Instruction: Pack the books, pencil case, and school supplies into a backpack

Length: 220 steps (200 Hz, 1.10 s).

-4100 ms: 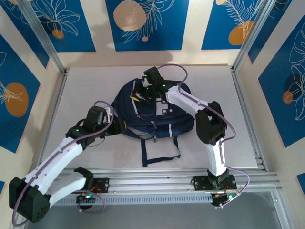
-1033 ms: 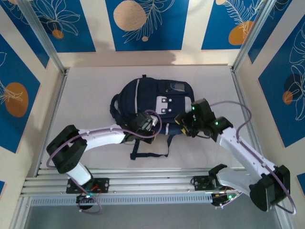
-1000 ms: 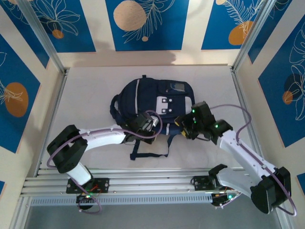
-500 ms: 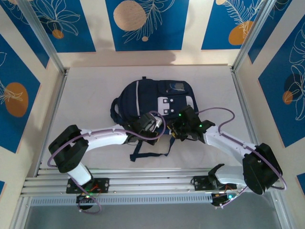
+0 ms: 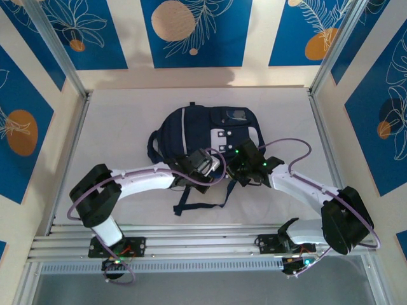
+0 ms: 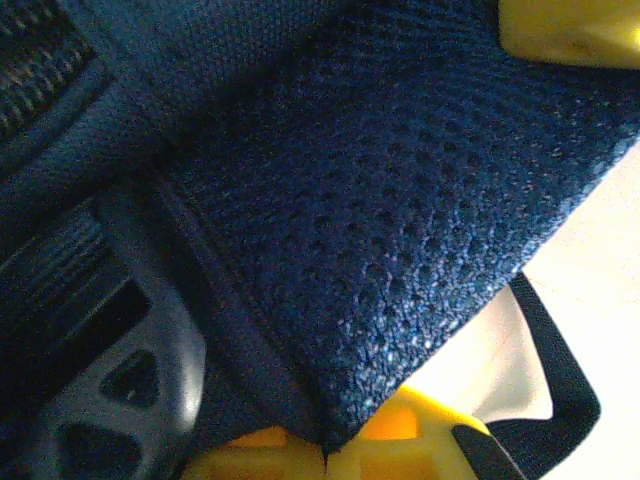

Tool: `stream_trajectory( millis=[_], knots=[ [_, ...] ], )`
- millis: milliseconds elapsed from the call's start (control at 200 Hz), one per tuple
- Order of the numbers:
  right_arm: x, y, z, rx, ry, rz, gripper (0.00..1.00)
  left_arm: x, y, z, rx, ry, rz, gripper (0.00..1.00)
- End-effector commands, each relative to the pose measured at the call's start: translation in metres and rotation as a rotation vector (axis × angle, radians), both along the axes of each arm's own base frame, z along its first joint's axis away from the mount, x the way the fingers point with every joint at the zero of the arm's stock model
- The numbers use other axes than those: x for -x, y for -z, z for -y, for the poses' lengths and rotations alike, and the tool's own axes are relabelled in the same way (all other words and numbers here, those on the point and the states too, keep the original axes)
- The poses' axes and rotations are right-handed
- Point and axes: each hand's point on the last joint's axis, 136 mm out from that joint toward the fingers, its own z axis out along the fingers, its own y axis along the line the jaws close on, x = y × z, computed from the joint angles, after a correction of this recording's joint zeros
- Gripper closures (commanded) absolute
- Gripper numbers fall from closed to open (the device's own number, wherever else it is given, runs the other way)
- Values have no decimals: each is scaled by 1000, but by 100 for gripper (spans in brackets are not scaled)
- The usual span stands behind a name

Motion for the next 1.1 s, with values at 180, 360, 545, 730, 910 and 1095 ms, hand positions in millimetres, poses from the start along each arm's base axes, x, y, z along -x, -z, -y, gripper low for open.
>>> stream_trajectory(
  millis=[180,360,545,730,910,1095],
  knots=[
    [-12,5,35,83,66,51,100,14,11,-32,-150,17,-16,98],
    [-15,2,21,30,29,50,100,19,11,-11,-75,53,-72,93],
    [-15,0,17,17,22,53,100,18,12,-11,-65,44,-67,89],
    [-16,0,15,10,22,48,100,22,21,-18,-78,33,-72,86],
    [-16,2,13,10,19,44,100,21,22,-19,-78,31,-65,96],
    [-17,2,13,13,10,46,100,13,11,-17,-53,18,-25,100]
  ],
)
